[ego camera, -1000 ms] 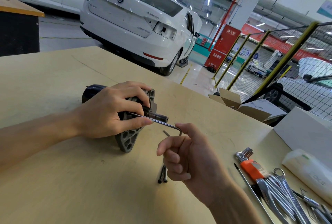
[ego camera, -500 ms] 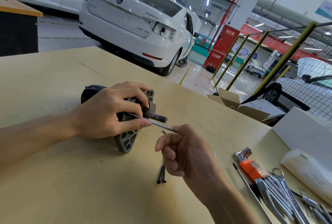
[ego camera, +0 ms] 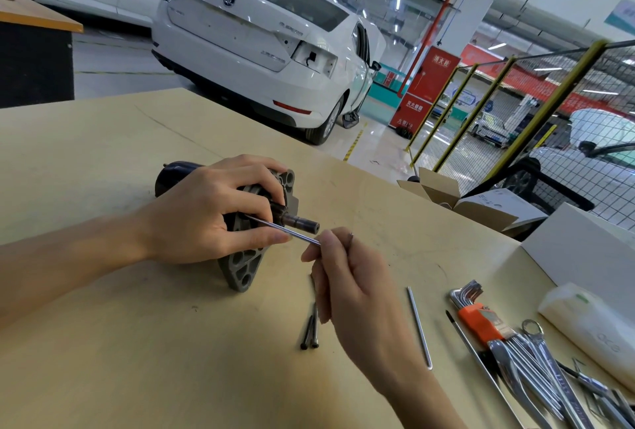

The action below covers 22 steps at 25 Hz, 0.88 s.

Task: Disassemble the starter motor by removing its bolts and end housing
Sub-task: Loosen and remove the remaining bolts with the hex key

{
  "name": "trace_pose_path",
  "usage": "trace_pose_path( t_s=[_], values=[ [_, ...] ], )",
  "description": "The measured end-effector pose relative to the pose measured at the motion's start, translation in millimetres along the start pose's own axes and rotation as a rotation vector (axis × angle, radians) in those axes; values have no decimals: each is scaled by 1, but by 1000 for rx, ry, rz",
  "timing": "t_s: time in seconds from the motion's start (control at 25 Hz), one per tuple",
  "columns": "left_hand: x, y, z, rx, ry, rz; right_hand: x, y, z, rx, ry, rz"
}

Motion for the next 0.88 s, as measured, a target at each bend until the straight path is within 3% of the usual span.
trace_pose_path(
  t_s=[0.12,0.24,0.88],
  values=[
    [1,0,1,-3,-2,0,1,-1,-5,-97,-165,25],
    [1,0,0,-1,5,-4,0,-1,-5,-97,-179,47],
    [0,0,0,-13,-16,-18,0,1,-5,78,270,86]
  ],
)
Point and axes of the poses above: each hand's wrist, its own y-axis towards the middle knuckle, its own x-axis out of the palm, z = x × y, the point moved 8 cm from there along y, towards the middle knuckle, and after that the axes turned 15 degrees about -x, right-handed, at the moved point
